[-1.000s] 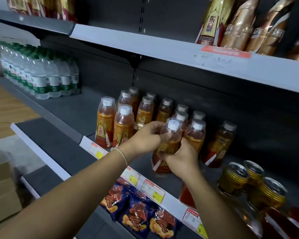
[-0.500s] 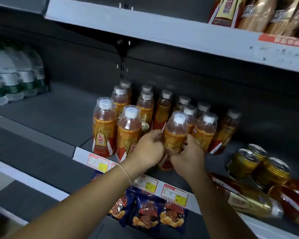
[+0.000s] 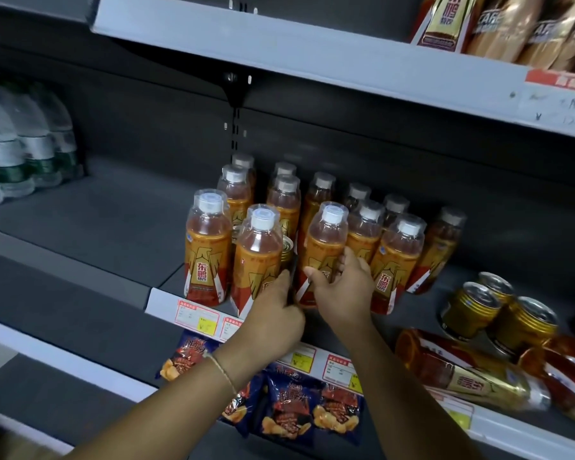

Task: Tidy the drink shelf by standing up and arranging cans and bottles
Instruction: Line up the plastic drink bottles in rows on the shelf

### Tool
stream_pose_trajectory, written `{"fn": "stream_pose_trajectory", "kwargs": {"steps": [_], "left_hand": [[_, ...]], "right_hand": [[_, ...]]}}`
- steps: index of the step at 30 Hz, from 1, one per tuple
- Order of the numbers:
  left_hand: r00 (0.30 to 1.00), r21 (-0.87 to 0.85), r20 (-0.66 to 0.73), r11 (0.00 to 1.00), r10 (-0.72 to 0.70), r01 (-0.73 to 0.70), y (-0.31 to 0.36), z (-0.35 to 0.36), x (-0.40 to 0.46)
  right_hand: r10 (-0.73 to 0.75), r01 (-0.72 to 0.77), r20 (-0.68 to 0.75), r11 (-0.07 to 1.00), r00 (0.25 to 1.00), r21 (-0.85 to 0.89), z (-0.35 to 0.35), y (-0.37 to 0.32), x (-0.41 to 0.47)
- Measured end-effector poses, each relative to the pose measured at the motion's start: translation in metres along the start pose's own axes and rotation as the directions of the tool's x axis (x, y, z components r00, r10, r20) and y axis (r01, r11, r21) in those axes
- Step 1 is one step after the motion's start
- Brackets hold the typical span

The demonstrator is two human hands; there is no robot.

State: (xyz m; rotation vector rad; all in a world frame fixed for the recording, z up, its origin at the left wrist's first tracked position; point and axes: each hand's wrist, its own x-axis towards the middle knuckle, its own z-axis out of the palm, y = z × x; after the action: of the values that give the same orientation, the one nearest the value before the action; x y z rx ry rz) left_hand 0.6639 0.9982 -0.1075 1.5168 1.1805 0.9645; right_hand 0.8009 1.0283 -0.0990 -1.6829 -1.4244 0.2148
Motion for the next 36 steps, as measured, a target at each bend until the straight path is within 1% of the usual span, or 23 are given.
{"fn": "stream_pose_trajectory", "kwargs": {"steps": [3, 6, 7, 9, 10, 12, 13, 16, 19, 22, 24, 26, 30, 31, 33, 34, 35, 36], "left_hand": [[0.999, 0.030, 0.043, 1.000, -0.011, 0.009, 0.005, -0.002, -0.004], [0.997, 0.099, 0.078, 0.995, -0.024, 0.017, 0.000, 0.000, -0.005], [0.996, 0.125, 0.089, 0.992, -0.027, 0.015, -0.003, 0.001, -0.007], [0.996, 0.220, 0.092, 0.975, 0.007, -0.027, -0.009, 0.005, -0.008], [0.995, 0.306, 0.088, 0.949, 0.054, -0.078, -0.011, 0.006, -0.008], [0.982, 0.489, 0.110, 0.852, 0.153, -0.188, -0.016, 0.010, -0.005], [0.975, 0.553, 0.132, 0.803, 0.178, -0.221, -0.017, 0.013, -0.003], [0.961, 0.663, 0.194, 0.695, 0.199, -0.278, -0.021, 0.019, 0.004], [0.953, 0.713, 0.220, 0.633, 0.209, -0.303, -0.021, 0.024, 0.010], [0.957, 0.752, 0.219, 0.592, 0.191, -0.291, -0.023, 0.026, 0.014], [0.965, 0.759, 0.190, 0.597, 0.178, -0.260, -0.025, 0.027, 0.016], [0.973, 0.746, 0.143, 0.626, 0.183, -0.227, -0.027, 0.028, 0.016], [0.975, 0.744, 0.062, 0.641, 0.213, -0.188, -0.031, 0.033, 0.014], [0.974, 0.744, 0.046, 0.643, 0.220, -0.181, -0.032, 0.034, 0.014], [0.972, 0.739, 0.019, 0.652, 0.233, -0.171, -0.033, 0.035, 0.014], [0.970, 0.735, 0.009, 0.655, 0.244, -0.172, -0.035, 0.035, 0.014], [0.966, 0.732, 0.003, 0.658, 0.260, -0.179, -0.036, 0.036, 0.014], [0.962, 0.729, -0.001, 0.659, 0.274, -0.187, -0.036, 0.036, 0.013]], "right_hand": [[-0.016, 0.016, 0.012, 0.999, 1.000, -0.050, 0.004, -0.006, 0.006], [-0.034, 0.046, 0.048, 0.963, 0.998, -0.266, 0.002, -0.013, 0.013], [-0.002, 0.025, 0.070, 0.946, 0.998, -0.322, -0.001, -0.015, 0.017], [0.065, -0.028, 0.097, 0.939, 0.993, -0.342, -0.005, -0.018, 0.023], [0.081, -0.044, 0.100, 0.944, 0.992, -0.328, -0.005, -0.018, 0.025], [0.085, -0.052, 0.092, 0.948, 0.992, -0.315, -0.003, -0.019, 0.028], [0.083, -0.051, 0.085, 0.945, 0.993, -0.322, -0.001, -0.019, 0.029], [0.070, -0.039, 0.075, 0.933, 0.995, -0.357, 0.007, -0.020, 0.035], [0.063, -0.034, 0.069, 0.932, 0.996, -0.360, 0.015, -0.021, 0.042], [0.037, -0.019, 0.050, 0.947, 0.998, -0.321, 0.019, -0.020, 0.048], [0.023, 0.003, 0.076, 0.943, 0.997, -0.331, 0.020, -0.018, 0.051], [0.014, 0.023, 0.103, 0.936, 0.995, -0.352, 0.019, -0.018, 0.054], [0.044, 0.036, 0.183, 0.913, 0.982, -0.407, 0.009, -0.023, 0.058], [0.030, 0.058, 0.200, 0.905, 0.979, -0.421, 0.006, -0.025, 0.058], [-0.082, 0.163, 0.240, 0.925, 0.967, -0.343, 0.003, -0.031, 0.057], [-0.165, 0.243, 0.284, 0.932, 0.944, -0.268, 0.002, -0.034, 0.056], [-0.250, 0.332, 0.343, 0.921, 0.906, -0.206, 0.002, -0.037, 0.055], [-0.318, 0.414, 0.418, 0.896, 0.851, -0.162, 0.003, -0.039, 0.056]]}}
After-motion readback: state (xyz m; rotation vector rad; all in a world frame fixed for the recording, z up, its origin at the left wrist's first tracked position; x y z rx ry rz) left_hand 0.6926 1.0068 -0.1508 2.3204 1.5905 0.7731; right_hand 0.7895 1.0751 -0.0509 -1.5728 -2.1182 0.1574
